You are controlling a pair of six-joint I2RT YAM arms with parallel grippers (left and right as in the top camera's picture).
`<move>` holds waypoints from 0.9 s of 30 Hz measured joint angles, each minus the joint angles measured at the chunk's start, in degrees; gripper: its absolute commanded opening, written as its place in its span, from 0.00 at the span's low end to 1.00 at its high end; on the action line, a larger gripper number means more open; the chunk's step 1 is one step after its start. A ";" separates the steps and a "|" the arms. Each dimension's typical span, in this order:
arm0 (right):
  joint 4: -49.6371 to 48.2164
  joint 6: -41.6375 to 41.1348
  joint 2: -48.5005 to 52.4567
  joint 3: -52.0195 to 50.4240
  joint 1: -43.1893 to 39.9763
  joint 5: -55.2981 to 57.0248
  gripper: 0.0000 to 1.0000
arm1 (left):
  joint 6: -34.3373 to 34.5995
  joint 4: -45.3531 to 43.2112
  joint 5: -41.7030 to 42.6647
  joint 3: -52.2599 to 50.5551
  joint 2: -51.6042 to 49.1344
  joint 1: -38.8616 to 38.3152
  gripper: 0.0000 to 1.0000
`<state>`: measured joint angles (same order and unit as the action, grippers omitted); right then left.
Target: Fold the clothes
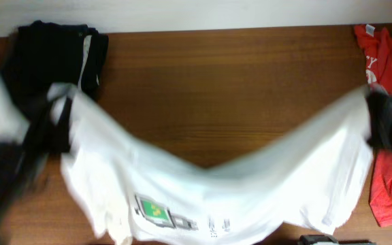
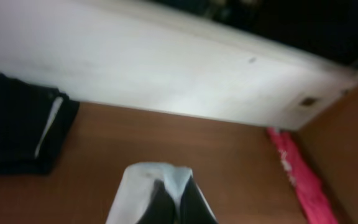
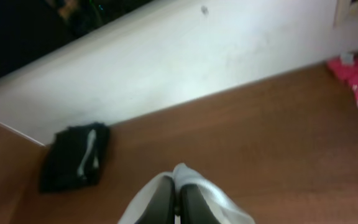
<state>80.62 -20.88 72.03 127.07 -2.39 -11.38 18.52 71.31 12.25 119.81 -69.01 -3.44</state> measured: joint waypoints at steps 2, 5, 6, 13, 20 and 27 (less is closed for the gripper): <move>-4.85 -0.09 6.82 -0.39 0.00 -0.15 0.04 | -0.17 -7.78 -0.02 -0.98 -9.16 0.00 0.01; -15.58 0.11 17.94 -0.59 -0.15 -2.78 0.04 | -0.44 -23.85 0.70 -1.25 -23.02 0.00 0.01; -17.75 0.13 20.44 -0.55 -0.20 -4.09 0.04 | -0.44 -27.54 1.64 -1.03 -27.67 0.00 0.01; -18.05 -1.11 30.12 16.57 -5.49 -11.15 0.04 | -0.52 -30.36 4.26 13.90 -41.07 -0.09 0.01; -8.37 -2.71 23.26 36.70 -22.86 -16.55 0.04 | -0.55 -18.51 3.82 39.41 -31.65 2.73 0.01; 13.79 6.16 24.44 31.65 -20.68 -19.28 0.04 | -1.03 6.05 -2.01 36.24 -30.67 4.07 0.01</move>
<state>94.41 -14.72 96.47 158.71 -23.07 -30.65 17.50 77.36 10.24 156.05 -99.68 0.62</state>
